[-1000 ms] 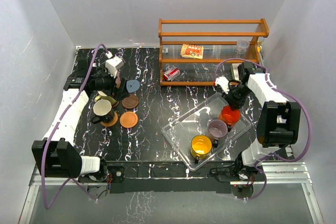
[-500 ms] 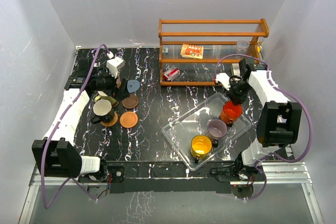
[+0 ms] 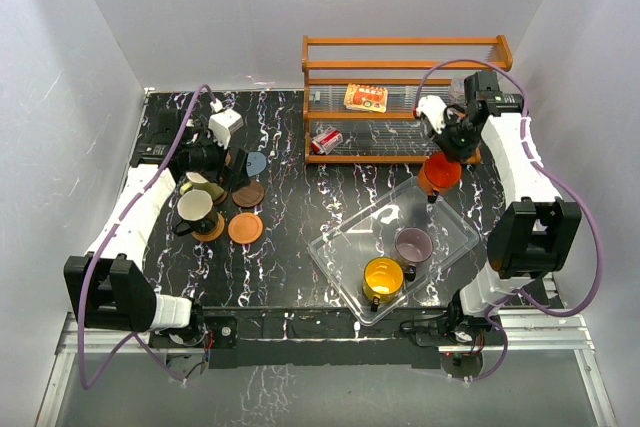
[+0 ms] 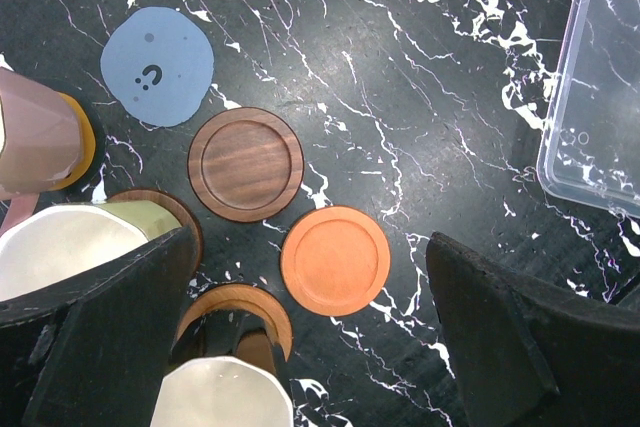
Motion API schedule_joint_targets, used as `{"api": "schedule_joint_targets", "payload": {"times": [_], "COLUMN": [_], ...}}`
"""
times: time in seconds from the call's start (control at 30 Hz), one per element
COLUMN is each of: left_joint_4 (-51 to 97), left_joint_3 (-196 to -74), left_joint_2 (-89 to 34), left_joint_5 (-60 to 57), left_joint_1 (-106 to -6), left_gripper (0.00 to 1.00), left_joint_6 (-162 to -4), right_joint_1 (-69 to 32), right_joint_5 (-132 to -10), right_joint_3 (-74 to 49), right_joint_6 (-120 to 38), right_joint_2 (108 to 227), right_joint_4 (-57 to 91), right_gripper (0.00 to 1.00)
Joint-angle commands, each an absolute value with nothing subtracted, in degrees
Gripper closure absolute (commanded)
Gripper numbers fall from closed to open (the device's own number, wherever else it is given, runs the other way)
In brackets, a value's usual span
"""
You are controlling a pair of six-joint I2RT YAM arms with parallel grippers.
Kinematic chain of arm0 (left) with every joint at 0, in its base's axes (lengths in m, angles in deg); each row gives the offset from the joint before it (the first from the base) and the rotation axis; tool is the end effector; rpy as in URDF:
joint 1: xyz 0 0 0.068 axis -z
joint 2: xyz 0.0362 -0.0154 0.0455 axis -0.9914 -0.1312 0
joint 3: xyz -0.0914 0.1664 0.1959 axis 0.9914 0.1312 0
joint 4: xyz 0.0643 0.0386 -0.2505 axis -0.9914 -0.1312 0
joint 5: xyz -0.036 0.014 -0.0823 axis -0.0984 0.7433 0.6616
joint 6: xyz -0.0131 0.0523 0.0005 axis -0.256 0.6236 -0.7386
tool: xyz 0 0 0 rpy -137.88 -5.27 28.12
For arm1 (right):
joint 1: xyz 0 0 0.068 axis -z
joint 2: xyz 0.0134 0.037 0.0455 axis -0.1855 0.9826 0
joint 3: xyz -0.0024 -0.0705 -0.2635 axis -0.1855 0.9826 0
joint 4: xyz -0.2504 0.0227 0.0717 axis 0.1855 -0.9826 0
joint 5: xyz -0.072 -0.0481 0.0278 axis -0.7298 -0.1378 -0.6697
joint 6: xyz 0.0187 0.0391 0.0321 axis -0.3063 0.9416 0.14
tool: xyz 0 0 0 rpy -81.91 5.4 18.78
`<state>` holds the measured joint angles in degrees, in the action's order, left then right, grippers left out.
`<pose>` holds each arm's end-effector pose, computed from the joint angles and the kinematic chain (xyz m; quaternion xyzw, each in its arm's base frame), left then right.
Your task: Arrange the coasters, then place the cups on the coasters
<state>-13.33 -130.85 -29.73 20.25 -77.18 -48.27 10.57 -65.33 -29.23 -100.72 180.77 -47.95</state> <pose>0.2880 -0.0445 0.3181 0.3152 0.8361 -0.1782 0.4122 0.3274 0.0091 0.3287 -0.4541 0.8615 0.0196 0.2262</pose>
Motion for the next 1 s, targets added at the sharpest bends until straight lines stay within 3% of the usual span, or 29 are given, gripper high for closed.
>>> {"api": "schedule_joint_targets", "payload": {"times": [0.0,0.2,0.37,0.63,0.97], "left_joint_4": [-11.6,-8.5,-5.9,-2.1,2.2], "left_joint_3": [-134.6,-136.5,-136.6,-136.4,-137.8], "left_joint_2": [-30.2,-31.4,-31.1,-29.4,-32.8], "left_joint_5": [18.8,15.0,15.1,14.6,15.5], "left_joint_1": [-74.5,-69.5,-66.7,-63.8,-62.9], "left_gripper": [0.01,0.01,0.01,0.01,0.13], "left_joint_6": [-51.5,-55.1,-58.4,-65.3,-72.7], "right_joint_1": [-0.4,-13.3,-18.9,-25.1,-31.1], "right_joint_5": [-69.8,-73.3,-72.2,-81.3,-93.9], "right_joint_3": [-31.5,-31.6,-32.8,-32.0,-31.4], "right_joint_6": [-84.6,-72.2,-66.0,-56.5,-47.8], "right_joint_2": [179.1,179.3,181.6,183.1,184.1], "right_joint_4": [-41.3,-33.0,-27.6,-17.3,-7.5], "right_gripper": [1.0,1.0,1.0,1.0,1.0]}}
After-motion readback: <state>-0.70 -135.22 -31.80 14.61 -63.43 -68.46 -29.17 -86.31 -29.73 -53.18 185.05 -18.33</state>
